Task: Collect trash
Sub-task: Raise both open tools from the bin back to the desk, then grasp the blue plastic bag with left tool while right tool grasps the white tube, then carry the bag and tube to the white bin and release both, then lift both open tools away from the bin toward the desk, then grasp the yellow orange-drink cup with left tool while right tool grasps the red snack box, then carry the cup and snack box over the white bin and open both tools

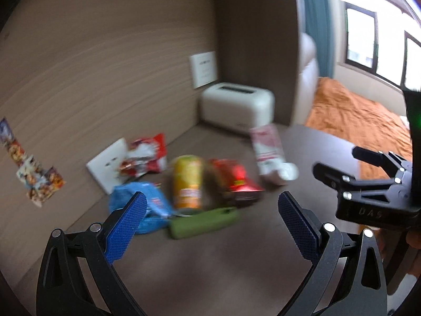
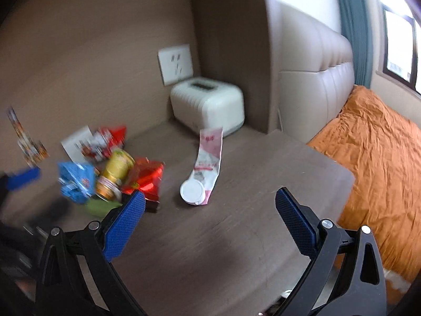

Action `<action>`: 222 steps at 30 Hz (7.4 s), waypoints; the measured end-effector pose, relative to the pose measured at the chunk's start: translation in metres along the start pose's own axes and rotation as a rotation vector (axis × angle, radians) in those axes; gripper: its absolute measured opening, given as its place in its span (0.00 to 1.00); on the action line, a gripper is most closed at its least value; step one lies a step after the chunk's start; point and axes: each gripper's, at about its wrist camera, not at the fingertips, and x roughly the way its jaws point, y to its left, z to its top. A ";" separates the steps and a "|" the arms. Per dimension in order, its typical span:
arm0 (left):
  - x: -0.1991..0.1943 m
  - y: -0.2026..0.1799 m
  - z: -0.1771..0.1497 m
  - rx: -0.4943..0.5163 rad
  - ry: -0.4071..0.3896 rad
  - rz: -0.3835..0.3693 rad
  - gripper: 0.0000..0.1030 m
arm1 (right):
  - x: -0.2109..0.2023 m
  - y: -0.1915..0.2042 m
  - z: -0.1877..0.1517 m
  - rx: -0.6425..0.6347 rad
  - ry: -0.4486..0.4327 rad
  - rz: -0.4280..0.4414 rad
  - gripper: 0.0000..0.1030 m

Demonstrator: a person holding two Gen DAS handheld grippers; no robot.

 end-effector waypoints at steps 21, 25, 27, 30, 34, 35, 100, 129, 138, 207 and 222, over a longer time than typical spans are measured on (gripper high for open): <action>0.133 0.094 -0.013 -0.177 0.195 0.027 0.68 | 0.100 0.026 0.003 -0.147 0.173 0.006 0.35; 0.124 0.094 -0.010 -0.177 0.184 0.012 0.65 | 0.088 0.024 0.007 -0.129 0.148 0.010 0.35; 0.114 0.095 -0.007 -0.180 0.169 0.016 0.65 | 0.079 0.020 0.011 -0.113 0.132 0.009 0.35; 0.094 0.096 -0.003 -0.176 0.138 0.035 0.65 | 0.061 0.014 0.018 -0.096 0.100 0.006 0.34; 0.063 0.089 0.006 -0.156 0.093 0.032 0.65 | 0.034 0.007 0.025 -0.083 0.049 -0.001 0.34; 0.058 0.087 0.009 -0.153 0.086 0.026 0.65 | 0.028 0.005 0.026 -0.079 0.040 -0.003 0.34; 0.277 -0.394 -0.369 0.564 0.726 -0.559 0.95 | 0.109 -0.263 -0.410 0.421 0.590 -0.300 0.95; 0.050 -0.334 -0.130 0.343 0.326 -0.624 0.95 | -0.093 -0.225 -0.194 0.408 0.215 -0.363 0.95; 0.003 -0.239 -0.050 0.221 0.116 -0.461 0.95 | -0.119 -0.169 -0.109 0.317 0.039 -0.239 0.95; 0.069 0.023 0.036 -0.006 0.155 -0.138 0.41 | -0.003 0.035 0.037 -0.017 0.065 0.117 0.19; -0.003 -0.143 0.008 0.270 0.140 -0.426 0.41 | -0.128 -0.062 -0.024 0.097 0.014 -0.145 0.19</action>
